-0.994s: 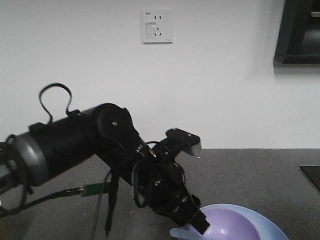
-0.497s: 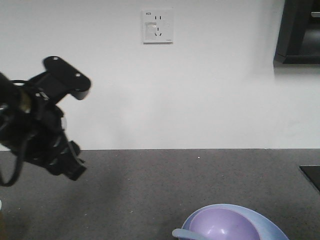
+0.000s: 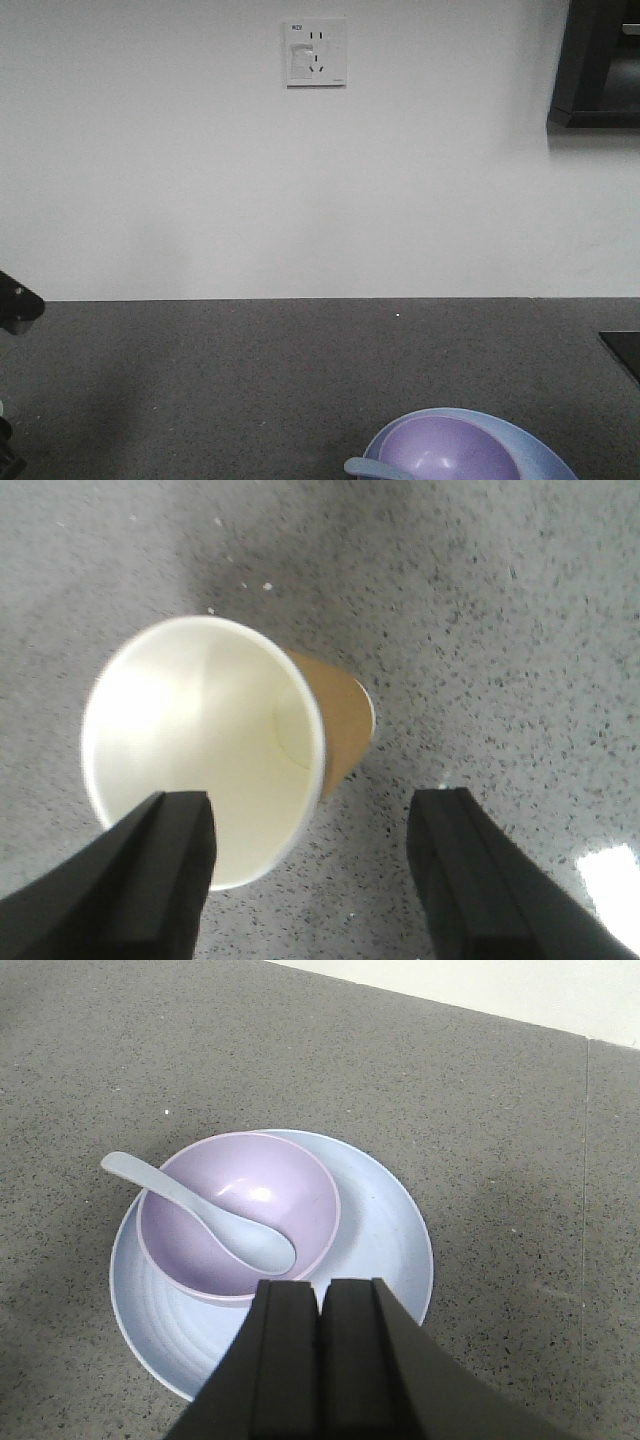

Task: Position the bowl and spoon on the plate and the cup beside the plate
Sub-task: 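Lower the open left gripper around the brown paper cup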

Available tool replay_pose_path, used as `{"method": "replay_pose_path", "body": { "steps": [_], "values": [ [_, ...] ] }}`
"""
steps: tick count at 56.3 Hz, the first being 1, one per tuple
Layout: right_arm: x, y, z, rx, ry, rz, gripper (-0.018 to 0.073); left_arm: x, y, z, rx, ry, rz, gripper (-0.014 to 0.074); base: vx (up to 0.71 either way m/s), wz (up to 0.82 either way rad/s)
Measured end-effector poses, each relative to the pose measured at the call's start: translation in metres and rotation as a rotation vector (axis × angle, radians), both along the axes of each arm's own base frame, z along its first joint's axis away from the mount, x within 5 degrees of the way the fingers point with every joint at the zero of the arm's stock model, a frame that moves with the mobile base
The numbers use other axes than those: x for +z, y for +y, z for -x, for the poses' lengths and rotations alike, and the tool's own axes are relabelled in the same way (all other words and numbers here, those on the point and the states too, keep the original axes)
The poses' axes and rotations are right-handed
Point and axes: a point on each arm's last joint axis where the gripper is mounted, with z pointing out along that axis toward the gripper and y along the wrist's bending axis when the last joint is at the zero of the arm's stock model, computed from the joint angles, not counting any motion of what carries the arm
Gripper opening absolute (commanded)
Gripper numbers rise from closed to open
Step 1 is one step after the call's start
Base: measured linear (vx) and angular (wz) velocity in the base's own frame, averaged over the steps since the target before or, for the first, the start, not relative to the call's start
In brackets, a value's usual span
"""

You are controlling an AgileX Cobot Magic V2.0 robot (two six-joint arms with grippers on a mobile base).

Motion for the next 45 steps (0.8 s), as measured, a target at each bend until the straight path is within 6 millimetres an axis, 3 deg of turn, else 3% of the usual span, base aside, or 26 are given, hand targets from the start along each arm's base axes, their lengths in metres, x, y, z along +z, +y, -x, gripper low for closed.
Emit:
{"method": "replay_pose_path", "body": {
  "steps": [11, 34, 45],
  "values": [
    [0.000, 0.000, 0.000, 0.002, 0.005, -0.002, -0.0012, -0.020, -0.001, -0.001, -0.023, 0.004, -0.003, 0.0517, 0.00, 0.00],
    [-0.003, 0.000, 0.002, 0.007, 0.040, 0.003, -0.0012, -0.031, 0.008, -0.016, 0.004, -0.014, -0.014, 0.0372, 0.00, 0.00],
    [-0.003, 0.000, 0.003, 0.006, 0.046, 0.002, -0.0012, -0.042, 0.006, -0.023, 0.003, 0.026, -0.017, 0.0234, 0.00, 0.00]
  ]
}}
